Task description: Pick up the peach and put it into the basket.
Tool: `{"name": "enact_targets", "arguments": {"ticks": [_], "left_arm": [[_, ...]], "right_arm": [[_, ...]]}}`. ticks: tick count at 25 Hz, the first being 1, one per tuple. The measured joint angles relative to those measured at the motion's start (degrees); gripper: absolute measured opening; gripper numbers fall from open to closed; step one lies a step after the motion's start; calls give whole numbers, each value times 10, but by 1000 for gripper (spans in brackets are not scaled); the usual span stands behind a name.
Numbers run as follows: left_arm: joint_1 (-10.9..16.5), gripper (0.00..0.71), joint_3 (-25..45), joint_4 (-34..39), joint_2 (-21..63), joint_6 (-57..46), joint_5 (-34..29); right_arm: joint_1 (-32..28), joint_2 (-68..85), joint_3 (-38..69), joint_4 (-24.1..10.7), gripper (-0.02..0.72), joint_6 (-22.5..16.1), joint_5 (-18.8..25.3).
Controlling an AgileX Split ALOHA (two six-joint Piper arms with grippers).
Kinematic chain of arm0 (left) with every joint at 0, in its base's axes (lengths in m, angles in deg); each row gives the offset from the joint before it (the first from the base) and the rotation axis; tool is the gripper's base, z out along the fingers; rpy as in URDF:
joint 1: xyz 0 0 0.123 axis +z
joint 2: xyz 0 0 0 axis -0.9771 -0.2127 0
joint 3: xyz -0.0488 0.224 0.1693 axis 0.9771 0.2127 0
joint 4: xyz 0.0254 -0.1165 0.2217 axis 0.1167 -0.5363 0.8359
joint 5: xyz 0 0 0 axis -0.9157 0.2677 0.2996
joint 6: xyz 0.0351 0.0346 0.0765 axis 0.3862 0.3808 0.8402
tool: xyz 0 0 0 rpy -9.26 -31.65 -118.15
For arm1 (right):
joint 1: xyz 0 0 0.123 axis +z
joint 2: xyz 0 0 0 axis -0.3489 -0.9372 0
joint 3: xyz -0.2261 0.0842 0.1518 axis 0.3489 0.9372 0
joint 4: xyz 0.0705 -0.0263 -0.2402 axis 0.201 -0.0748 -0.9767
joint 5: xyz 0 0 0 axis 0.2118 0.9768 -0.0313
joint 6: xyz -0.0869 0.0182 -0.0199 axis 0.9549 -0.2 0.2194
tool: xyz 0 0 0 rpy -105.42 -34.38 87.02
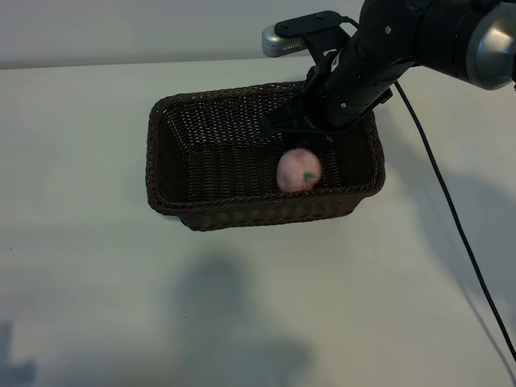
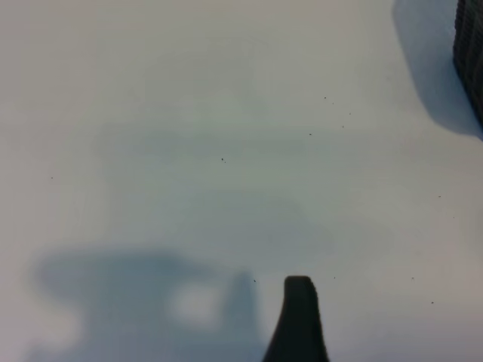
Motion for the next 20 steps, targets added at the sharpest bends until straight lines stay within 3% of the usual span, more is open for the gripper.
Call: {"name": "enact_targets", "arguments": {"ticks": [3,6,12,20], "left_arm": [[0,594,0,0,0,0,0],[0,594,0,0,0,0,0],[0,594,0,0,0,0,0],[0,593,0,0,0,0,0]], "right_arm": [[0,1,0,0,487,0,1],[0,5,-11,-5,535,0,17],[-24,11,-86,-66,550,-6,100],[-135,11,-113,-129,553,-11,177]]}}
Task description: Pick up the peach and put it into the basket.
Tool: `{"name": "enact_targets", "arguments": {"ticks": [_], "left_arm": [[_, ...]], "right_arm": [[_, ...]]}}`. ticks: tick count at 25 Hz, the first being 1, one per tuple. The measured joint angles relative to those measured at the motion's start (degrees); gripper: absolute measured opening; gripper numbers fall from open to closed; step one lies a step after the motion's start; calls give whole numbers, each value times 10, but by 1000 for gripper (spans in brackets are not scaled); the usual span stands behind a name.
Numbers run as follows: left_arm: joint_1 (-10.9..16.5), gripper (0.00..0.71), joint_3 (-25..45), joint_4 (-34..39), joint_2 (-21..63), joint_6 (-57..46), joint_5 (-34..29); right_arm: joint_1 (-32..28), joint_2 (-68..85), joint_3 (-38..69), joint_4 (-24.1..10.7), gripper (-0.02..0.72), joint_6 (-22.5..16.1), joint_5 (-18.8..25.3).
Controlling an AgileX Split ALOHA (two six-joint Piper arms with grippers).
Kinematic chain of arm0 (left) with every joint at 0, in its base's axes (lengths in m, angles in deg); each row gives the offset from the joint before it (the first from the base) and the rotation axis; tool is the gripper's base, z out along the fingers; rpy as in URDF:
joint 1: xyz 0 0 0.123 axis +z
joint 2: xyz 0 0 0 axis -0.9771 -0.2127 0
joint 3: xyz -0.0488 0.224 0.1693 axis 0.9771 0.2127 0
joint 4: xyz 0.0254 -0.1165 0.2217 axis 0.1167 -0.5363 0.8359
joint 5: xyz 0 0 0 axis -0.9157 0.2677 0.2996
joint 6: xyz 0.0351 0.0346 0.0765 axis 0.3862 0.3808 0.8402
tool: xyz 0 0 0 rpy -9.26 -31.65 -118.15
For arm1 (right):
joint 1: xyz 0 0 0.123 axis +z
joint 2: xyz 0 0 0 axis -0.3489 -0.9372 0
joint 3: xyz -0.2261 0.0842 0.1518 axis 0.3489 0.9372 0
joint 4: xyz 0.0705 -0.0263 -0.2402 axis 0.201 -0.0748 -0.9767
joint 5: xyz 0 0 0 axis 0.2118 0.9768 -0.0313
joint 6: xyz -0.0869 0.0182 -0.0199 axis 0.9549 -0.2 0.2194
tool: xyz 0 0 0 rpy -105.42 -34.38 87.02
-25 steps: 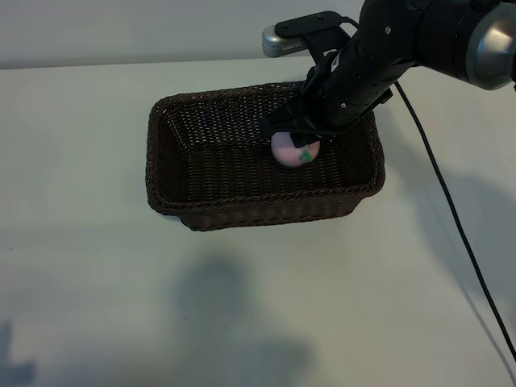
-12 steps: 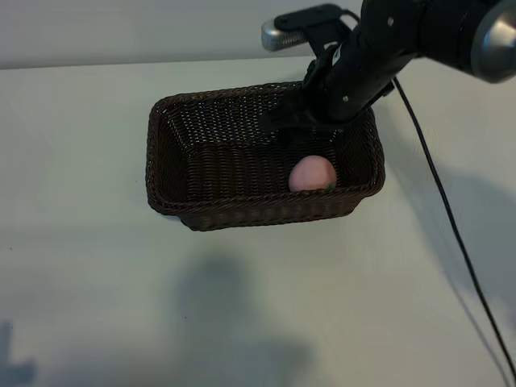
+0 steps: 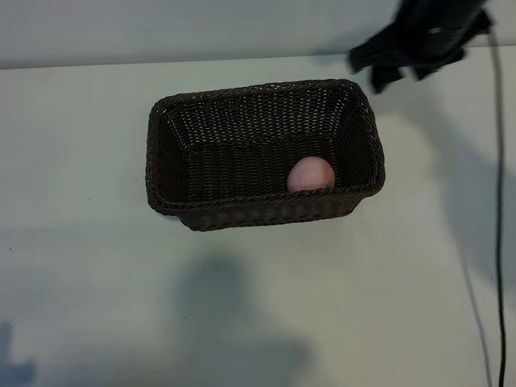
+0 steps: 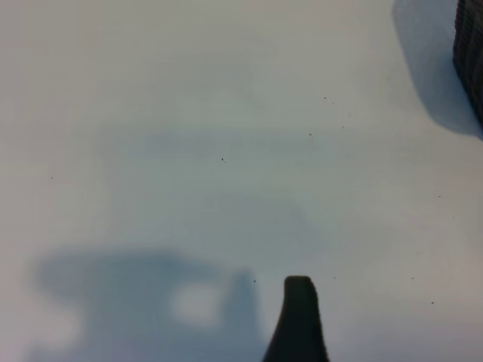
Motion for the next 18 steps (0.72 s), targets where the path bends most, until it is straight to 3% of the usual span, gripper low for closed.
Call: {"name": "enact_targets", "arguments": {"ticks": [9,18], "left_arm": [[0,593,0,0,0,0,0],[0,593,0,0,0,0,0]], "right_arm": [[-140,0,0,-21,553,0,30],[-157,23,0,-34,515,0,85]]}}
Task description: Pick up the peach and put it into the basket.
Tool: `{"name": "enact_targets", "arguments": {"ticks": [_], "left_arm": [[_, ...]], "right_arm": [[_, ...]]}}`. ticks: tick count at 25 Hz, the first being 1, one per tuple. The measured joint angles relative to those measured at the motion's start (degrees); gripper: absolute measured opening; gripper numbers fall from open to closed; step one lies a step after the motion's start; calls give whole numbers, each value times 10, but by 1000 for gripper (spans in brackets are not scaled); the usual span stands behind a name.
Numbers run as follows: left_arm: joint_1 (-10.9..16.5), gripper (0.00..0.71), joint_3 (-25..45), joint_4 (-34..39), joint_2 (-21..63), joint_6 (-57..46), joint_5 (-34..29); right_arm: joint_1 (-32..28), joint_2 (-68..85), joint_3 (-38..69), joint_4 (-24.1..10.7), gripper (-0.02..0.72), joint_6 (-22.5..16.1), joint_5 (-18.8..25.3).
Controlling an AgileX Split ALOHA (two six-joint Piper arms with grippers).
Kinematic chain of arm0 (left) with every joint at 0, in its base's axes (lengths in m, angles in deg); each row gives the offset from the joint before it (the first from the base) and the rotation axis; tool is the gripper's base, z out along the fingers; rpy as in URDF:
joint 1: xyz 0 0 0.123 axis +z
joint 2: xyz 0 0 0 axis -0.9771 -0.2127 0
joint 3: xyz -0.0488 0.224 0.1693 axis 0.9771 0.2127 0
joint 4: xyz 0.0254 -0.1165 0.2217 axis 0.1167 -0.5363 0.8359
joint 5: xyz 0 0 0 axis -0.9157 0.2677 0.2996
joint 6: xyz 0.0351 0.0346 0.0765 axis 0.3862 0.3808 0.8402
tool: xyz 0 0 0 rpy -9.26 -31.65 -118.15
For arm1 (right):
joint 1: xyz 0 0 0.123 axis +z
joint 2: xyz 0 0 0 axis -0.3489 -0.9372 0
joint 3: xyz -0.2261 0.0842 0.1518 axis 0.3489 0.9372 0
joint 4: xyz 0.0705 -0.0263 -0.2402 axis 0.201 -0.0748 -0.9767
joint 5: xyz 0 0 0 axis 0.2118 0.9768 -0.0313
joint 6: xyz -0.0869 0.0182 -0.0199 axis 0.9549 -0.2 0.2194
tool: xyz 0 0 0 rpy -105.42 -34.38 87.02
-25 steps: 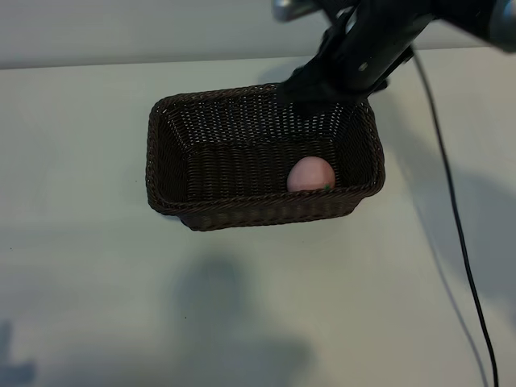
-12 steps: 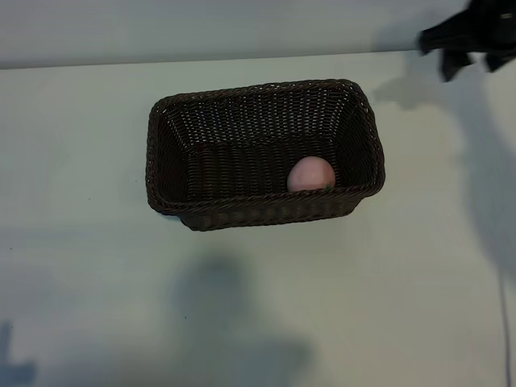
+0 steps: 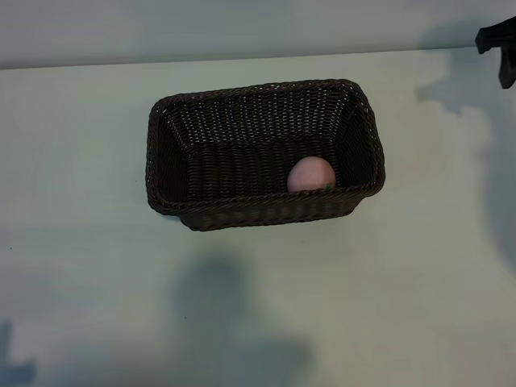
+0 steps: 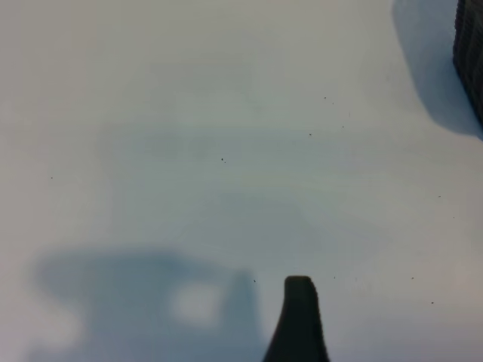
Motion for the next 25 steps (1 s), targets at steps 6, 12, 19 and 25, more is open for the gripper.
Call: {"name": "enact_targets", "arguments": {"ticks": [6,12,19,25], "left_arm": [[0,593,0,0,0,0,0],[0,593,0,0,0,0,0],[0,593,0,0,0,0,0],[0,593,0,0,0,0,0]], "right_arm": [[0,80,4,-2,512,-6,1],[0,206,70,-3,512,-13,2],[0,376,191,-6,512,-14,3],[0,545,268,-7,512,-15,4]]}}
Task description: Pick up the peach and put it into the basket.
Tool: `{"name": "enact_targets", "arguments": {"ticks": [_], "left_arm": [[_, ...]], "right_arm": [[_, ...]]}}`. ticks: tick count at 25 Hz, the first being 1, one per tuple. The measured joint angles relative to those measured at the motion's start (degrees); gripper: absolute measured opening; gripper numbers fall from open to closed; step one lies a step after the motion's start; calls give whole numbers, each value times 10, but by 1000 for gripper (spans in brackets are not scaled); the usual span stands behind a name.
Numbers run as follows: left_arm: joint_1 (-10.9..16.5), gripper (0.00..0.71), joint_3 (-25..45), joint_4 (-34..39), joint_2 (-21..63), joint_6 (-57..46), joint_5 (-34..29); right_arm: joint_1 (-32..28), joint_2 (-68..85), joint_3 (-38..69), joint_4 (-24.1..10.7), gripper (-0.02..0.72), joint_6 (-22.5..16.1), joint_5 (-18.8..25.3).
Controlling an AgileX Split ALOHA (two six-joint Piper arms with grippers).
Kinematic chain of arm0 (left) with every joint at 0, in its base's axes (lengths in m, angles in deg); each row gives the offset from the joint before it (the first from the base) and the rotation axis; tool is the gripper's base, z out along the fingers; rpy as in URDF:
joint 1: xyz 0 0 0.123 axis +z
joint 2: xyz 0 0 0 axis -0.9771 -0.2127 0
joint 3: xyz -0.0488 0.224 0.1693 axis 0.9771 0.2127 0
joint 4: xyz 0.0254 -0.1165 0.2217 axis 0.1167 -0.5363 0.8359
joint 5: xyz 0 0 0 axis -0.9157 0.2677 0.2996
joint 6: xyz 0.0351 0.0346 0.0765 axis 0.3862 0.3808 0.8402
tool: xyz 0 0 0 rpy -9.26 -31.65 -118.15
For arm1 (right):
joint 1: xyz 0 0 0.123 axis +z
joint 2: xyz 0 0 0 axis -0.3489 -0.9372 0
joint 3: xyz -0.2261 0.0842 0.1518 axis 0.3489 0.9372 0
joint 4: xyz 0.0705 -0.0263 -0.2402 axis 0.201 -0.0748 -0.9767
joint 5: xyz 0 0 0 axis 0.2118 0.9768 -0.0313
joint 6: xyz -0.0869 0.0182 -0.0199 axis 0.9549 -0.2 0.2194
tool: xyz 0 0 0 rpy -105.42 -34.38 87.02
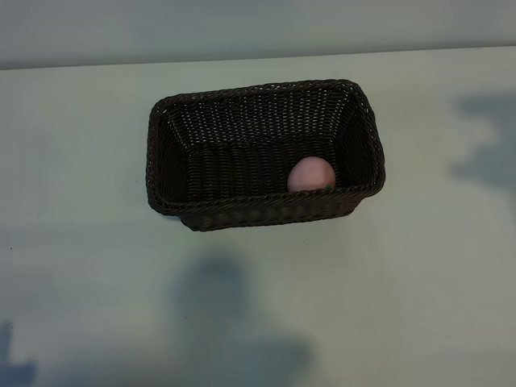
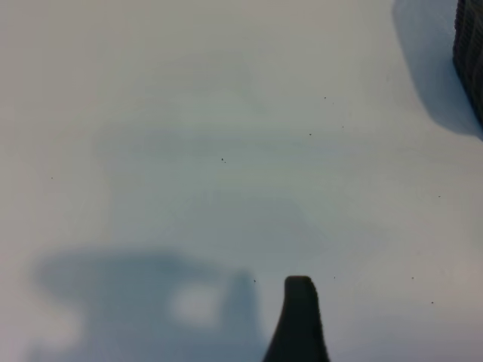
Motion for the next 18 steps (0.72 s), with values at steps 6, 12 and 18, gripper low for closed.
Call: {"name": "enact_targets", "arguments": {"ticks": [6,12,18], "left_arm": [[0,593,0,0,0,0,0],[0,592,0,0,0,0,0],[0,592,0,0,0,0,0]], "right_arm": [[0,183,44,1,512,-16,-10],[0,313,101,13,512,-25,-44],[0,391,200,35,512,-26,-82]]}}
